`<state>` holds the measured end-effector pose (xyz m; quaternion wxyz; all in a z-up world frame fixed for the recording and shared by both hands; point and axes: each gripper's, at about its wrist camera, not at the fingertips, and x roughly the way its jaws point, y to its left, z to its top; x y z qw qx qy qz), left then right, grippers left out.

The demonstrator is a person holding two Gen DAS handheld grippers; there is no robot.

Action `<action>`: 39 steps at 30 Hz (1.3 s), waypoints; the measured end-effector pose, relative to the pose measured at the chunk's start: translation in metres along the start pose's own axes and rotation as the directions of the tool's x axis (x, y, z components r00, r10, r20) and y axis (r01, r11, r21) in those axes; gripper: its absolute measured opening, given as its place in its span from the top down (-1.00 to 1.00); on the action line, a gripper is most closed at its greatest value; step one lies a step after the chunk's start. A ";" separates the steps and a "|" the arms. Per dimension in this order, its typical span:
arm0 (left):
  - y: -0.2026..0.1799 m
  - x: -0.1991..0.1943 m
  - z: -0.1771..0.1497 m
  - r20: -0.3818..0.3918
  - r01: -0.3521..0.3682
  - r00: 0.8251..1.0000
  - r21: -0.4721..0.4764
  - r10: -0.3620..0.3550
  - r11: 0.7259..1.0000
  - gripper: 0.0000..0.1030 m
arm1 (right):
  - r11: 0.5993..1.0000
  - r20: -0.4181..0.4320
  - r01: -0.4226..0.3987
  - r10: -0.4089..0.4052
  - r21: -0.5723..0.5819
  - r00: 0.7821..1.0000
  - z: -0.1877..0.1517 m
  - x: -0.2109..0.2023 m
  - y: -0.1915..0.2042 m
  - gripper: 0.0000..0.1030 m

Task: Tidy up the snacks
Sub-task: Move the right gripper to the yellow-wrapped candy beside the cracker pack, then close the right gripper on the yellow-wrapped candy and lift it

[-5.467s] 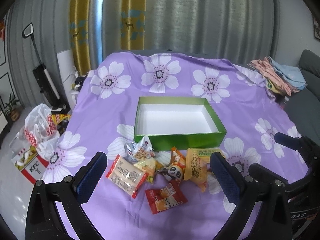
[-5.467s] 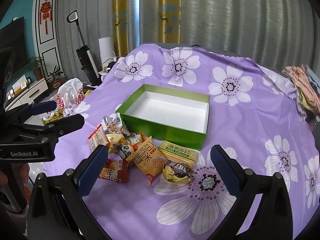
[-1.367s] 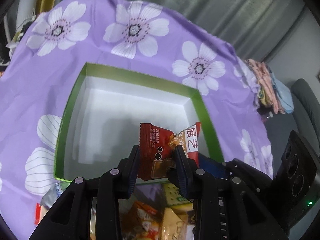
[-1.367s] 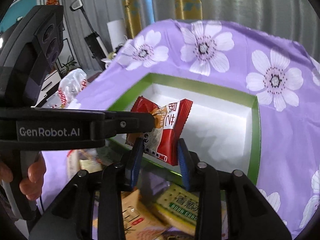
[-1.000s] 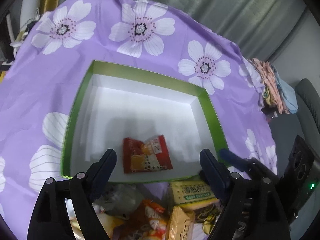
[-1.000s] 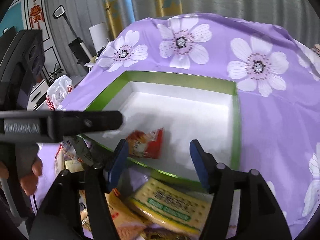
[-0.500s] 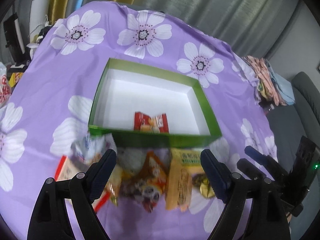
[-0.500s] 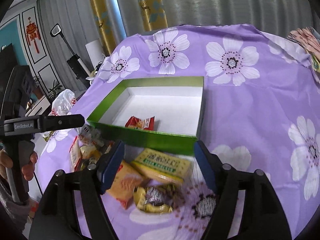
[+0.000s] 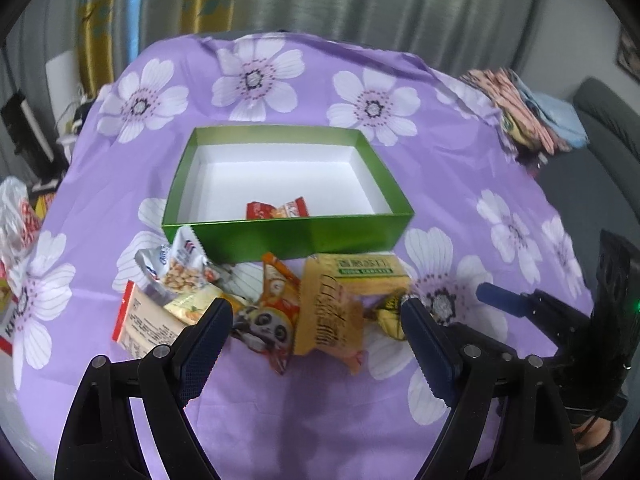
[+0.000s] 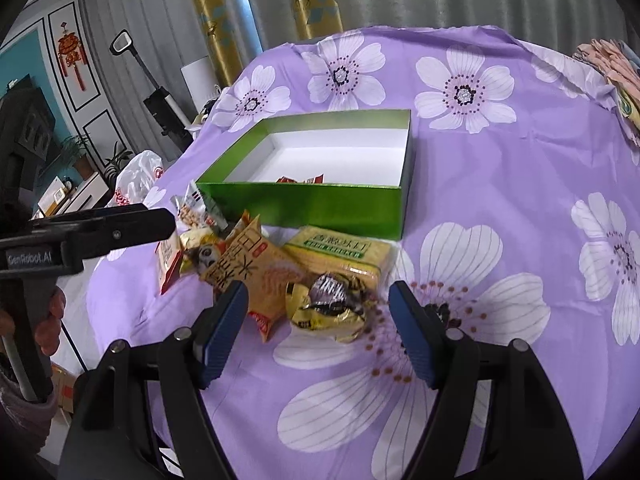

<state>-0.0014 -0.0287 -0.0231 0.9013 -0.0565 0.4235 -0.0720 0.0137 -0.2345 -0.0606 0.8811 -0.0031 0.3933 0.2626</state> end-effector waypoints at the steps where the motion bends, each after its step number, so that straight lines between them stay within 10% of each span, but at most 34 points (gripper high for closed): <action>1: -0.005 0.000 -0.001 0.000 -0.006 1.000 0.021 0.006 1.000 -0.67 | 1.000 -0.002 0.002 -0.002 -0.004 1.000 -0.001 0.000 0.001 -0.43; 27: -0.068 0.039 -0.012 -0.059 0.006 0.998 0.209 0.006 0.978 -0.67 | 0.998 -0.062 -0.043 0.046 0.046 0.997 -0.028 0.021 -0.020 -0.43; 39: -0.086 0.069 -0.016 -0.122 0.145 0.985 0.239 -0.119 0.960 -0.67 | 0.989 -0.077 -0.092 0.101 0.114 0.992 -0.040 0.035 -0.037 -0.43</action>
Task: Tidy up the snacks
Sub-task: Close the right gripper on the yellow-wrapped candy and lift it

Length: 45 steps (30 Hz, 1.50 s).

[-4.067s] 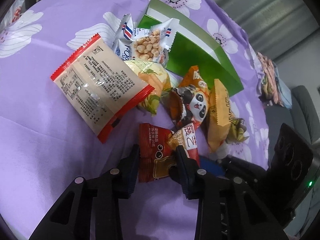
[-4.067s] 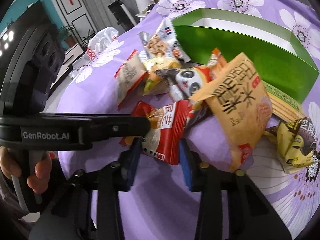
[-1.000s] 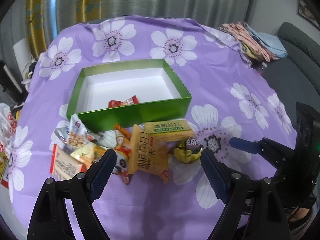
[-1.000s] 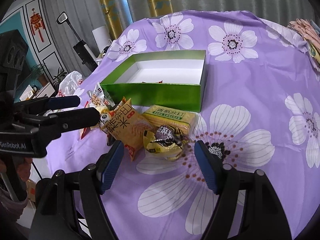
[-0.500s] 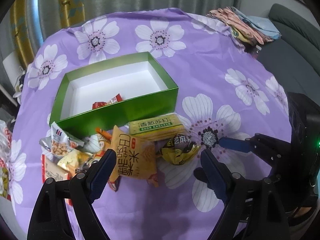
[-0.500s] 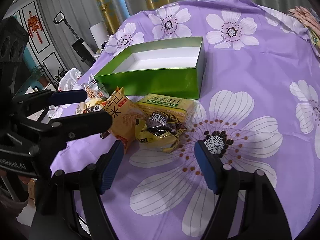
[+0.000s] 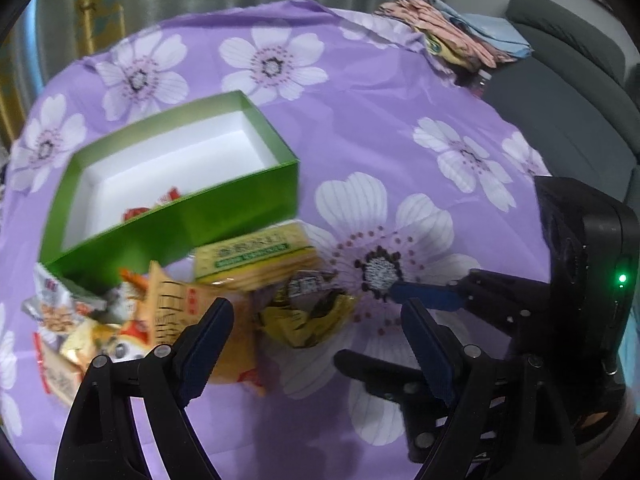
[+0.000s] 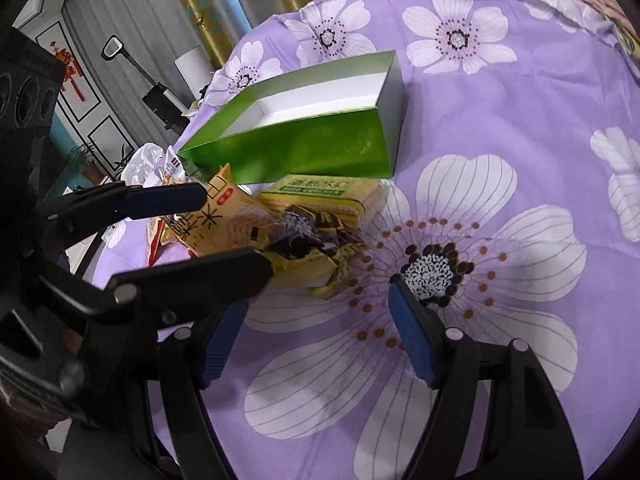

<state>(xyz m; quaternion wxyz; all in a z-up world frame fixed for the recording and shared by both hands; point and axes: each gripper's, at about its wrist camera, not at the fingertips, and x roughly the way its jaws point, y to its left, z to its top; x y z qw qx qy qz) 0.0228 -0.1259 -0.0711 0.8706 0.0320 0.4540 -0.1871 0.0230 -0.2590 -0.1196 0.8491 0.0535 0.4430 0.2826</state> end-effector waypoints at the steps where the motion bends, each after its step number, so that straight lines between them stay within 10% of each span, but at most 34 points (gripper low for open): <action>1: 0.000 0.002 0.000 -0.006 0.008 1.000 -0.001 -0.008 1.000 -0.67 | 1.000 -0.001 -0.005 0.005 0.003 1.000 0.000 0.001 -0.002 -0.42; 21: 0.029 0.033 0.005 -0.089 0.086 0.991 -0.135 -0.098 0.987 0.21 | 0.997 -0.003 -0.075 0.075 -0.024 0.997 0.013 0.029 0.001 0.06; 45: 0.035 -0.053 0.049 0.135 0.125 0.984 -0.091 -0.112 0.988 0.25 | 0.976 0.181 -0.006 0.046 -0.219 0.982 0.061 -0.030 0.047 0.34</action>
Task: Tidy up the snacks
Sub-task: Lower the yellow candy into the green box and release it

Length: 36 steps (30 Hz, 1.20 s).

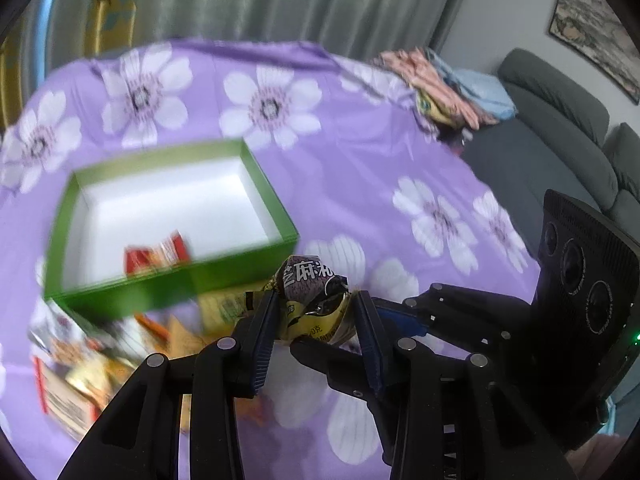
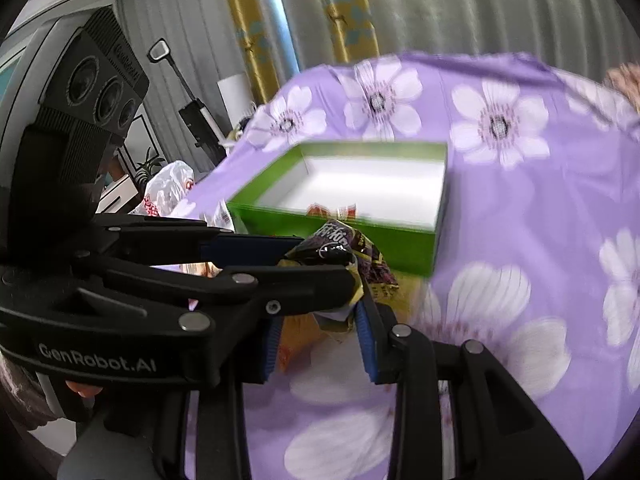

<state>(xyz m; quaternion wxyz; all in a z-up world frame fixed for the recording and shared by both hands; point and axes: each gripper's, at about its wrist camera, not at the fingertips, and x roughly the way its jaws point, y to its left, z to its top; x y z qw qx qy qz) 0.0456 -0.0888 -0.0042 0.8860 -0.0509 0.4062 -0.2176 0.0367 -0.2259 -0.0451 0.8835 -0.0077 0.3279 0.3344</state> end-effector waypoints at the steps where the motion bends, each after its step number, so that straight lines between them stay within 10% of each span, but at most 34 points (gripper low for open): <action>1: 0.004 -0.003 0.007 0.016 -0.008 1.000 0.002 0.008 1.000 0.25 | 1.000 0.015 -0.002 0.003 -0.013 1.000 0.009 0.002 0.001 0.34; 21: 0.118 0.052 0.054 -0.019 -0.056 0.998 -0.238 0.053 0.970 0.25 | 0.999 -0.062 -0.024 0.022 -0.038 0.998 0.070 0.120 -0.008 0.17; 25: 0.127 0.051 0.049 -0.035 -0.101 0.995 -0.264 0.095 0.959 -0.44 | 1.000 -0.052 -0.010 0.009 -0.017 0.999 0.068 0.118 -0.011 -0.02; 36: 0.124 0.001 0.028 0.033 -0.155 0.985 -0.246 0.168 0.957 -0.48 | 0.997 -0.011 -0.001 0.002 0.080 1.000 0.042 0.062 -0.026 -0.32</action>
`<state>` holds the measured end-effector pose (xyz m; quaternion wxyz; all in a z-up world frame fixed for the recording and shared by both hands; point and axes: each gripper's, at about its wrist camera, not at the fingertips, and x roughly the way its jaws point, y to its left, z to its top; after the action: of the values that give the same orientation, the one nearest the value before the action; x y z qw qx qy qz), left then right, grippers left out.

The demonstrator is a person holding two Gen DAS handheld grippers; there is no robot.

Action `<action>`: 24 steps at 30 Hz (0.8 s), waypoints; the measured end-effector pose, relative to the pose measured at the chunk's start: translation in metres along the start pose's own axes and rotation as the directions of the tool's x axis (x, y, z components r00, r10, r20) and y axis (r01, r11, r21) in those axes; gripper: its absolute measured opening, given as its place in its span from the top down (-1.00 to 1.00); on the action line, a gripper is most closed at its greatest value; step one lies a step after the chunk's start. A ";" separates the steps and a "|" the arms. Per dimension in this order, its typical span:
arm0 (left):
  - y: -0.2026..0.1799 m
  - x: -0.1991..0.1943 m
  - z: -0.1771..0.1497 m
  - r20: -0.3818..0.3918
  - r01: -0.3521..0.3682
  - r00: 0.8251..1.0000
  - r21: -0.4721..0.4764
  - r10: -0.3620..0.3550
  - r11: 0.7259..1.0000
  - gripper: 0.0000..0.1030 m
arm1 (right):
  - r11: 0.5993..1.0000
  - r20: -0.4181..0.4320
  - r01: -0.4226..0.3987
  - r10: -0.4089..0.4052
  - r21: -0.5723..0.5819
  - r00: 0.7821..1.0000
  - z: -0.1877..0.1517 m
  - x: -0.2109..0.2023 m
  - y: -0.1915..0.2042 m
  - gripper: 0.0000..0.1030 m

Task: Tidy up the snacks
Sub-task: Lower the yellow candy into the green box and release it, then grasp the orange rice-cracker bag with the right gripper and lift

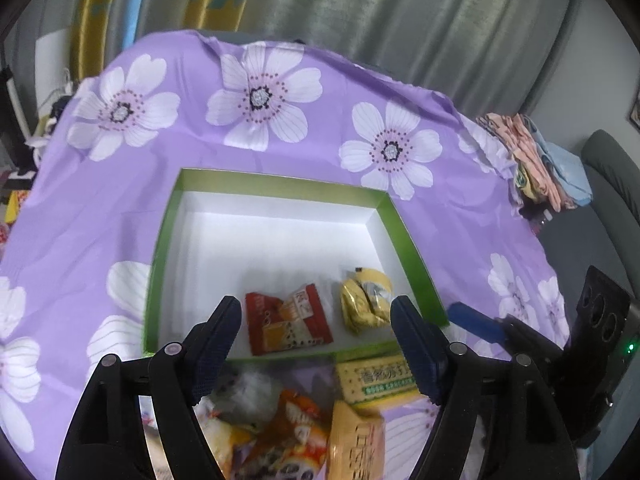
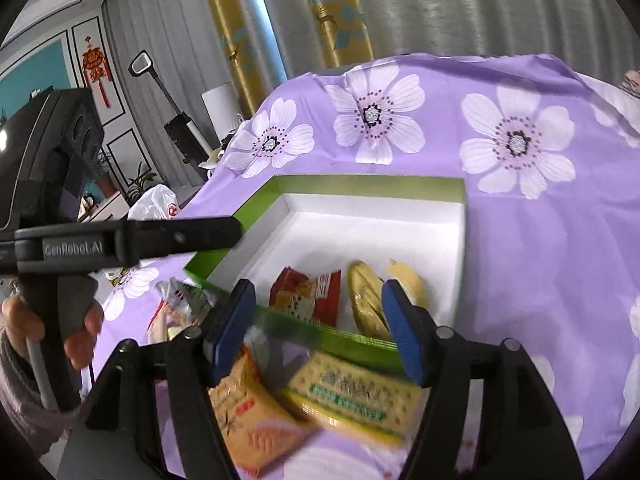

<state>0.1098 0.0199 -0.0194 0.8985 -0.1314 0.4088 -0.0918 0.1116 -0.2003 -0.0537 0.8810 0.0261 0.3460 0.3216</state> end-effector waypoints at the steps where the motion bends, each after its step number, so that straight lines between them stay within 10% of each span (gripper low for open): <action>1: 0.000 -0.004 -0.004 0.004 -0.006 1.000 0.005 0.006 1.000 -0.48 | 1.000 -0.002 -0.005 0.005 0.008 1.000 -0.004 -0.003 0.000 -0.33; 24: -0.021 -0.027 -0.101 -0.064 -0.013 0.998 0.093 0.019 0.996 -0.48 | 0.996 -0.183 -0.074 0.082 0.053 0.980 -0.100 -0.015 0.031 -0.36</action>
<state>0.0145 -0.0089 -0.0570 0.8905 -0.0833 0.4341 -0.1077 0.0234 -0.2022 -0.1127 0.8310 0.0299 0.4323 0.3488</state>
